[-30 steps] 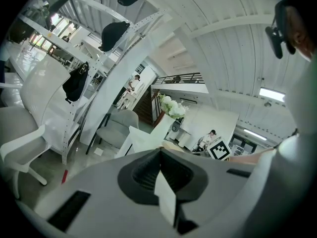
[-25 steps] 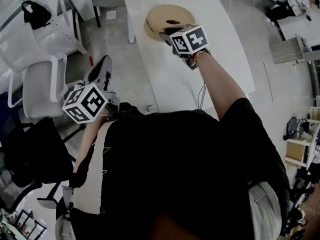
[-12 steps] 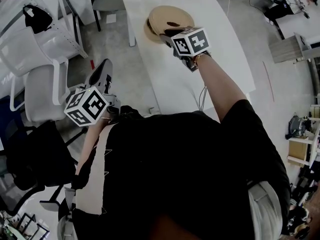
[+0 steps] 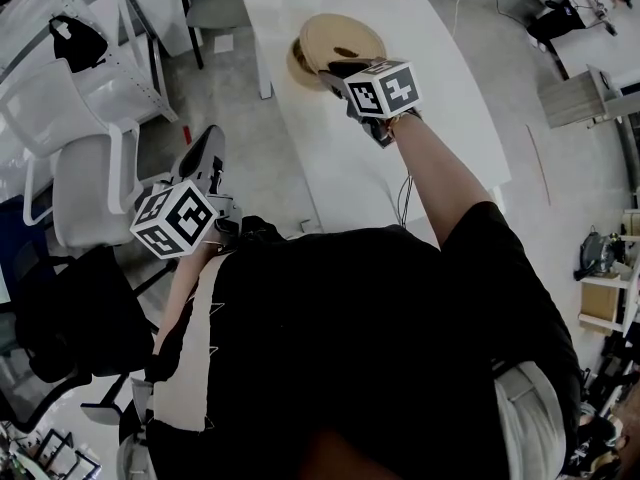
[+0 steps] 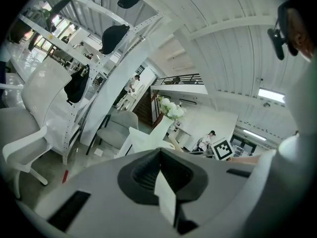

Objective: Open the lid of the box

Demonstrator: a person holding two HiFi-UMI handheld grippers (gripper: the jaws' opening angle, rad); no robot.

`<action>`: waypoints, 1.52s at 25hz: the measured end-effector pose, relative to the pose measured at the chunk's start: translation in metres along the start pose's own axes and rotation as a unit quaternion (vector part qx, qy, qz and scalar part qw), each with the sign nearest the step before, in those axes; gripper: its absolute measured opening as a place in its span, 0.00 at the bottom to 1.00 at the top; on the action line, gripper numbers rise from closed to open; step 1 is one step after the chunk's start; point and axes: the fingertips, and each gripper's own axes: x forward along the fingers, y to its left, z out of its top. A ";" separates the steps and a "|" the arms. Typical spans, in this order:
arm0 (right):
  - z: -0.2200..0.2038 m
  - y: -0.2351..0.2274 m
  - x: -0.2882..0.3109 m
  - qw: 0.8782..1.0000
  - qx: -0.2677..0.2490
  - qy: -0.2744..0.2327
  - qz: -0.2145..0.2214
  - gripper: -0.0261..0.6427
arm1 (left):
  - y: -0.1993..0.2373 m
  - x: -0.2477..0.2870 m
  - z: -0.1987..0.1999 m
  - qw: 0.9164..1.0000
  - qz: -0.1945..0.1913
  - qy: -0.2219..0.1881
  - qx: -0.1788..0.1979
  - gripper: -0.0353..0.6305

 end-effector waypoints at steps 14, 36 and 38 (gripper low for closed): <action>0.004 0.004 -0.004 1.000 -0.009 -0.017 -0.005 0.19 | -0.004 -0.004 -0.002 1.000 -0.001 0.002 0.001 0.07; 0.021 -0.001 -0.014 0.997 0.026 -0.074 -0.002 0.19 | -0.010 -0.005 0.008 0.999 0.023 -0.028 0.004 0.07; 0.022 -0.002 -0.017 0.996 0.030 -0.078 0.003 0.19 | -0.015 -0.006 0.007 0.999 0.029 -0.032 0.005 0.07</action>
